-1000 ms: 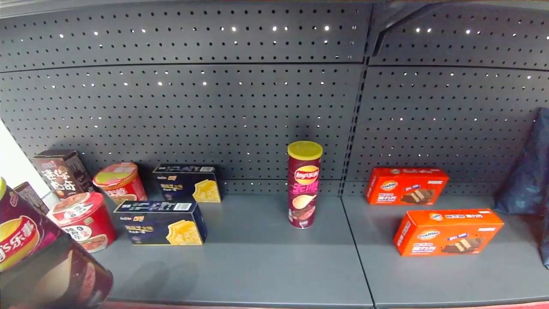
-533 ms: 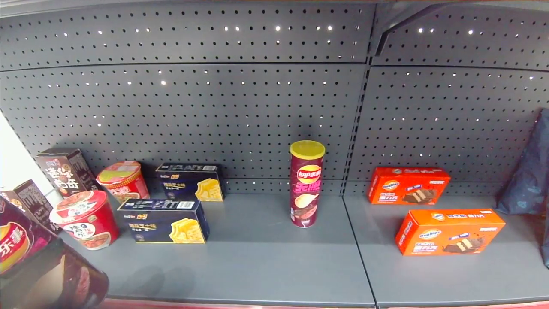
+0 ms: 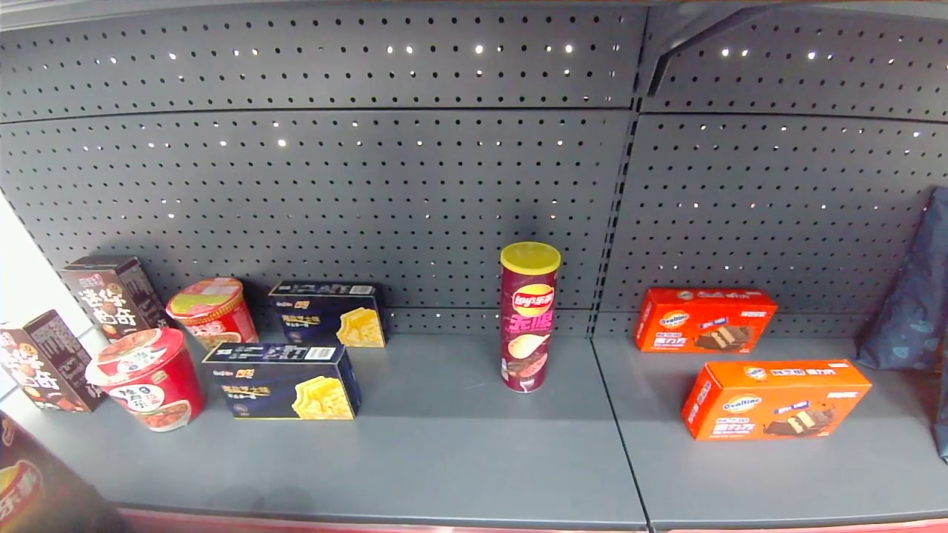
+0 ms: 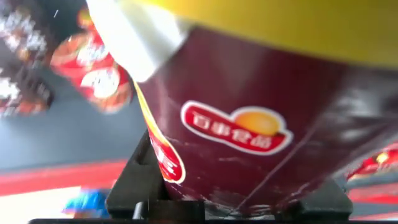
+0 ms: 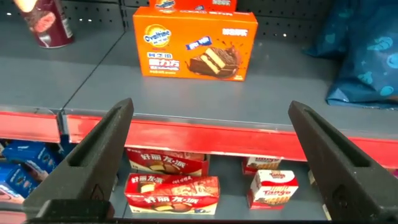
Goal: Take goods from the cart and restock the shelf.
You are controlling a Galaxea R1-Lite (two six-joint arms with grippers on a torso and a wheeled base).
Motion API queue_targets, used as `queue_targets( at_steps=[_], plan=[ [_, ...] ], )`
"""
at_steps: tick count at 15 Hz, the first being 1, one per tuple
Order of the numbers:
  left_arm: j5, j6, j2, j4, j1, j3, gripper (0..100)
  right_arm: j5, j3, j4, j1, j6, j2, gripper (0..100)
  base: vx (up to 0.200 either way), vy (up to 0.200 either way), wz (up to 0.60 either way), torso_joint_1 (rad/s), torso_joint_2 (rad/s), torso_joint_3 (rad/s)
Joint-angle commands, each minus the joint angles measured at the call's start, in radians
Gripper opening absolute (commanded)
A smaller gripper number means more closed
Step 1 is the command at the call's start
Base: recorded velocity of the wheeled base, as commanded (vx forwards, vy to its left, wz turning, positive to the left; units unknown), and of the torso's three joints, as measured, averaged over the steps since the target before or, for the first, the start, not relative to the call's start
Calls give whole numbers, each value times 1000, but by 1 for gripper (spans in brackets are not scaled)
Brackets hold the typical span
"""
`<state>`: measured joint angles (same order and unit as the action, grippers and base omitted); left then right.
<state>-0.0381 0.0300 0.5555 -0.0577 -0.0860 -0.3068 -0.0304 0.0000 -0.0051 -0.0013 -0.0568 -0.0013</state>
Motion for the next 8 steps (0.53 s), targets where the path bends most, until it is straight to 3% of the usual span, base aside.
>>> queue_targets(
  at_steps=[1, 3, 5, 6, 7, 8],
  plan=[
    [35, 2, -118, 84, 2, -57, 0, 3, -2, 1, 0, 0, 1, 100, 0, 0, 0, 0, 0, 0],
    [63, 2, -190, 245, 2, -149, 0, -3, -2, -1, 3, -18, 1, 100, 0, 0, 0, 0, 0, 0],
    [61, 2, -204, 341, -6, -196, 0, 43, -44, 7, -6, 29, 37, 100, 0, 0, 0, 0, 0, 0],
    [55, 2, -198, 345, -8, -202, 0, 50, -388, -3, 3, 54, 357, 100, 0, 0, 0, 0, 0, 0],
    [44, 4, -190, 343, -9, -192, 0, 18, -531, -39, 35, 6, 523, 100, 0, 0, 0, 0, 0, 0],
    [30, 8, -190, 343, -8, -178, 0, -77, -503, -35, 106, -20, 538, 100, 0, 0, 0, 0, 0, 0]
  ],
)
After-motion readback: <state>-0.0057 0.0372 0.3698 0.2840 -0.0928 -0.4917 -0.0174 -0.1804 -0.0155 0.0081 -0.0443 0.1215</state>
